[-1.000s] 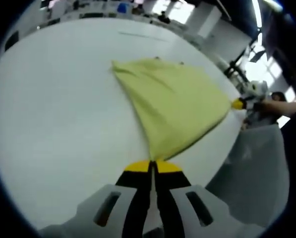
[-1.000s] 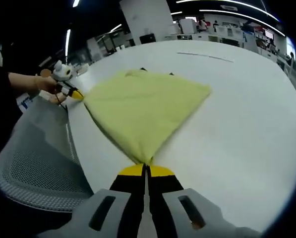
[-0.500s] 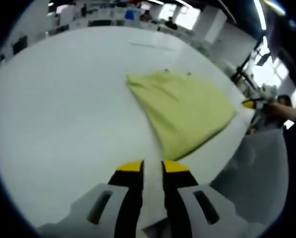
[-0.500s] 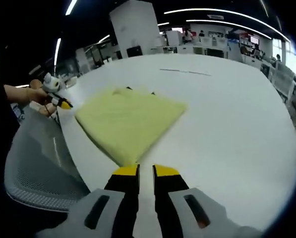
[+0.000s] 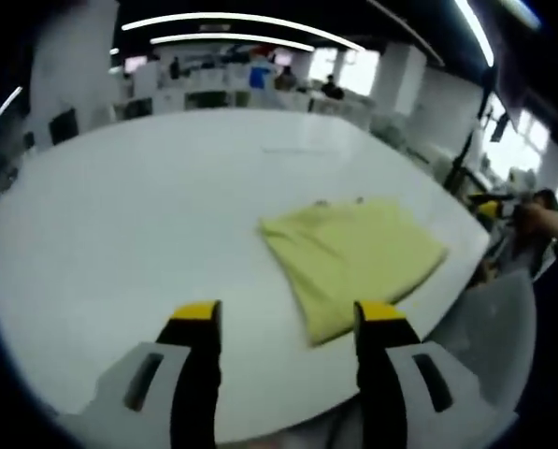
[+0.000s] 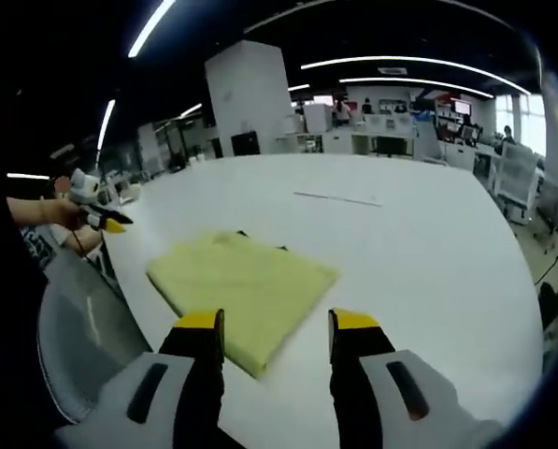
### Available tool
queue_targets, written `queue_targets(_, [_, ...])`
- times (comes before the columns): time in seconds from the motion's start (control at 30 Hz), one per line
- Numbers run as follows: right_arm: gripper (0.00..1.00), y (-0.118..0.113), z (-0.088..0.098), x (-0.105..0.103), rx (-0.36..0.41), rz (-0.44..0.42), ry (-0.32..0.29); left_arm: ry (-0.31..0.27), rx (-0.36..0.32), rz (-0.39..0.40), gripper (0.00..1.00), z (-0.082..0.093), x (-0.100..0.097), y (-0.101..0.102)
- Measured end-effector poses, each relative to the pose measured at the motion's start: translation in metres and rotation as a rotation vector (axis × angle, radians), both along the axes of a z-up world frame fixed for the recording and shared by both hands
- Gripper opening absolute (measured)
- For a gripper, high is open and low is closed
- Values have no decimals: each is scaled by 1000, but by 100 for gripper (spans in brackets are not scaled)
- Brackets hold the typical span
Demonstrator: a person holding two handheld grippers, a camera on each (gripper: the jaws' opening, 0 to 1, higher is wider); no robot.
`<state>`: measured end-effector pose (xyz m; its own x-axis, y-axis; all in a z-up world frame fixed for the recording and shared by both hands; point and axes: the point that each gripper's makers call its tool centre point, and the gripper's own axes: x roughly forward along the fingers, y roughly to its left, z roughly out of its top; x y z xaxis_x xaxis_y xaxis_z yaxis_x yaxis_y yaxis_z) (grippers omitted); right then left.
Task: Fold the garment on the visible template until the final outline fits inside the template.
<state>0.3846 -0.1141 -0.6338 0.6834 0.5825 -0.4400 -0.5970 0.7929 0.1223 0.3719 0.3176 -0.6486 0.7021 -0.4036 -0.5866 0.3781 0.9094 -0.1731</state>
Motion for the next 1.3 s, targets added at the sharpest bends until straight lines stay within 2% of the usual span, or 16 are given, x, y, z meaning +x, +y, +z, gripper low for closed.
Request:
queue_targets(0.1, [57, 3, 12, -5, 30, -5, -19, -62, -10, 0, 67, 21, -1, -3])
queue_targets(0.13, [62, 4, 17, -8, 40, -5, -23, -97, -21, -2, 69, 33, 0, -5])
queue_targets(0.17, [66, 4, 20, -10, 47, -8, -26, -107, -25, -1, 70, 36, 0, -6])
queue_targets(0.23, [74, 4, 27, -13, 59, -17, -32, -143, -46, -3, 75, 54, -1, -8])
queue_targets(0.33, [85, 2, 36, -17, 77, -37, -34, -158, -65, -4, 85, 68, -2, -9])
queue_targets(0.4, [91, -1, 43, -19, 87, -51, -36, -152, -64, 3, 100, 72, -3, -9])
queue_targets(0.47, [100, -3, 49, -19, 99, -65, -41, -132, -38, -20, 99, 71, -8, -9])
queue_targets(0.53, [100, -6, 58, -21, 106, -67, -59, -126, -2, -36, 100, 69, -12, -8])
queue_targets(0.67, [100, -12, 64, -23, 111, -80, -74, -126, -10, -38, 100, 67, -16, -6])
queue_targets(0.8, [100, -13, 61, -26, 108, -89, -66, -109, -54, 3, 100, 57, -18, 1])
queue_targets(1.1, [100, -9, 53, -28, 113, -95, -48, -110, -49, 6, 100, 58, -17, 5])
queue_targets(1.3, [100, -7, 53, -26, 116, -92, -48, -111, -45, -6, 100, 57, -16, 0])
